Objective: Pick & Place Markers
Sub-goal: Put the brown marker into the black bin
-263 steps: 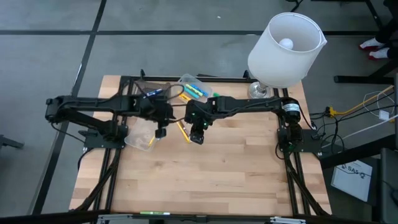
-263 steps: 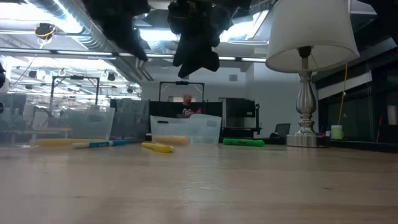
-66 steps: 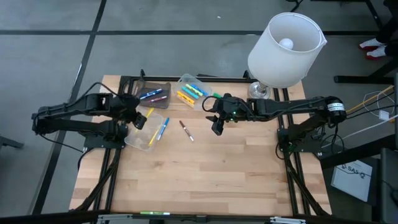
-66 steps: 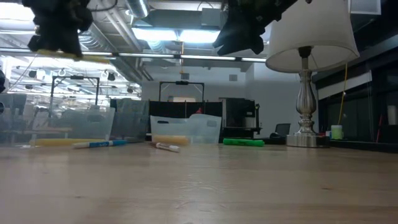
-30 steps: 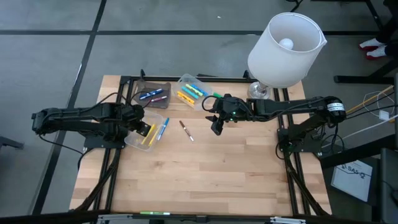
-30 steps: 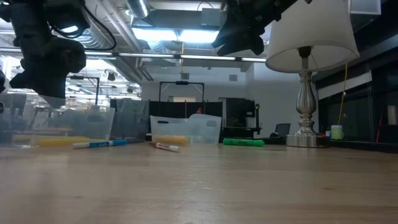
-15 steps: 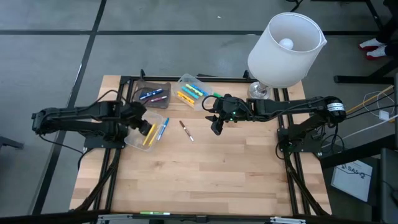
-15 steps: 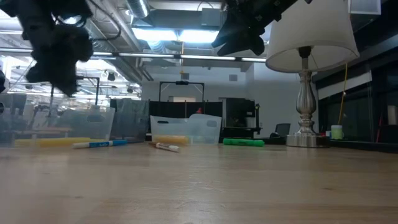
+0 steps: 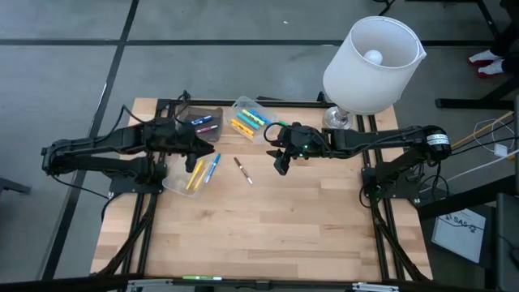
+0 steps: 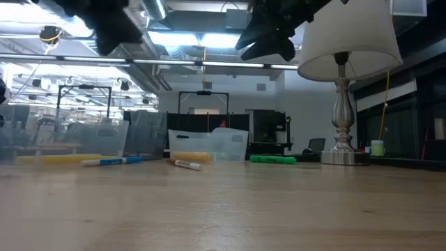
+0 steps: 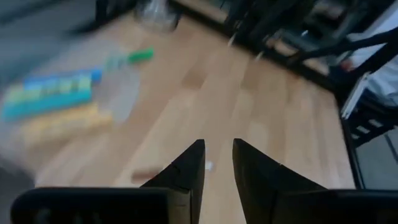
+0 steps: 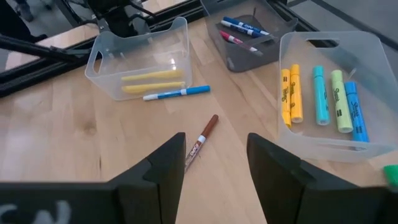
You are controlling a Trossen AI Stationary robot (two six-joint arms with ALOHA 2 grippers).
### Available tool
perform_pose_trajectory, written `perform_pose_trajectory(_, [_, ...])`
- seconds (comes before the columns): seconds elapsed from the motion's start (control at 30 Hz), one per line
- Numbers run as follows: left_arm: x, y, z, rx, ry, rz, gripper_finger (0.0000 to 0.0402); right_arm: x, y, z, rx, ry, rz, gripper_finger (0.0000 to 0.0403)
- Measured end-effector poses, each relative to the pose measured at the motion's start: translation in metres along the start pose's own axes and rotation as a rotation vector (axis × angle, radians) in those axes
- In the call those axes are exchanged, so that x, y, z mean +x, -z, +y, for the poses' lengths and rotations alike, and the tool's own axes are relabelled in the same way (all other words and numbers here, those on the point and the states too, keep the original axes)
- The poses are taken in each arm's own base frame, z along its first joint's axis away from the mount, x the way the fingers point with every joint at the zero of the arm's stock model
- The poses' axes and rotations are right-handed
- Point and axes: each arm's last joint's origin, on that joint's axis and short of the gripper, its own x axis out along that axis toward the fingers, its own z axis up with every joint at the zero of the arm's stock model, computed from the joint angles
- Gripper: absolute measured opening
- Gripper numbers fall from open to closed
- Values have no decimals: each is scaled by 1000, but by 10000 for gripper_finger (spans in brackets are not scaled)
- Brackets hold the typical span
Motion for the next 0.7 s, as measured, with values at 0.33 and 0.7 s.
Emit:
perform_pose_trajectory(0.33, [16,-12,-12,291,161,-78,75,6,4,3,5,-1,19,171])
perform_pose_trajectory(0.7, [66,6,-17,519,161,116,78,12,5,6,81,-42,50,171])
